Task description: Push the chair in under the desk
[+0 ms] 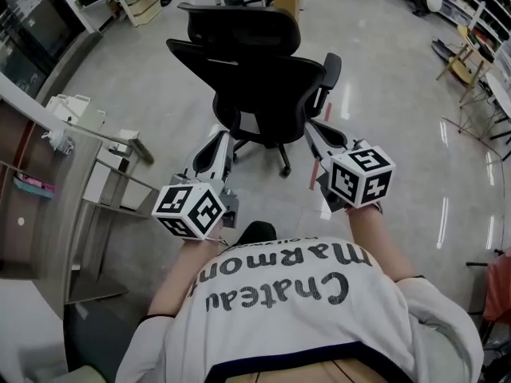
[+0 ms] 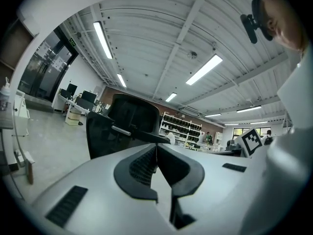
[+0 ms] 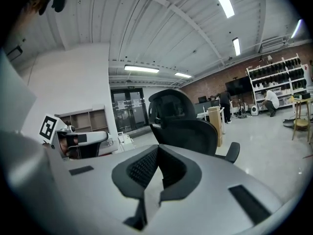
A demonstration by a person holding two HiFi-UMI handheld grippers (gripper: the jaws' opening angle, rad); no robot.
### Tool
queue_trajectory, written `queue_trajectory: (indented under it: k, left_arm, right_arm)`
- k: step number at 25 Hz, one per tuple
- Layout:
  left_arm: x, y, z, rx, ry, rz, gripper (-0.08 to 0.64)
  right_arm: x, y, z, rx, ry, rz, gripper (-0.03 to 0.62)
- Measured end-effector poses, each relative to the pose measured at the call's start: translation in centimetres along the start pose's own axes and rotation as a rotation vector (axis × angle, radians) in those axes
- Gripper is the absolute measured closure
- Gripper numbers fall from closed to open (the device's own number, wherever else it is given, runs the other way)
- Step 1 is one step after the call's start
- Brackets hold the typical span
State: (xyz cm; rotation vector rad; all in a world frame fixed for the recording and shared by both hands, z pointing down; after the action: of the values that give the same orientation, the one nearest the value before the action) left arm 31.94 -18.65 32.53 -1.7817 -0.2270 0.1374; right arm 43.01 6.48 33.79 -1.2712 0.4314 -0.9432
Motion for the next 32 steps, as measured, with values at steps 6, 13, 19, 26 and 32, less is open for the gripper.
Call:
queue_trajectory:
  k: [6, 13, 19, 26, 32]
  left_arm:
    - [2.6, 0.5, -4.2, -0.023, -0.01, -0.007, 0.541]
    - [5.9, 1.6, -9.8, 0.088, -0.018, -0.053, 0.541]
    - [6.7, 2.1, -15.2, 0.039, 0.098, -0.057, 0.541]
    - [7.2, 1.6, -17.1, 0.002, 0.133, -0.072, 0.541]
    - [7.3, 1.0, -16.4, -0.003, 0.134, -0.092, 0.541]
  right_arm:
    - [4.6, 1.0, 1.9, 0.056, -0.002, -0.005, 0.586]
    - [8.7, 5.1, 4.3, -0.057, -0.026, -0.035, 0.586]
    - [11.5, 9.5, 7.1, -0.254, -0.084, -0.128, 0.465]
    - [14.7, 9.7, 8.8, -0.428, -0.028, -0.374, 0.303]
    - [16.6, 8.8, 9.3, -0.605, -0.072, -0.505, 0.327]
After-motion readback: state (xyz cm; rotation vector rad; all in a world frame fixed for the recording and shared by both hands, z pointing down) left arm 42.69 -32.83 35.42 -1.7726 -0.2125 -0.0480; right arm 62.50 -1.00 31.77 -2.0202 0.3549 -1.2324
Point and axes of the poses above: the fingertips, and each gripper's own axes: x forward along the fingers, z to its right, y out of its top, the point moved 10 cm from there along -x, backward along the fingers, and after that the axes turned 4 degrees about x, right-handed, at the moved point
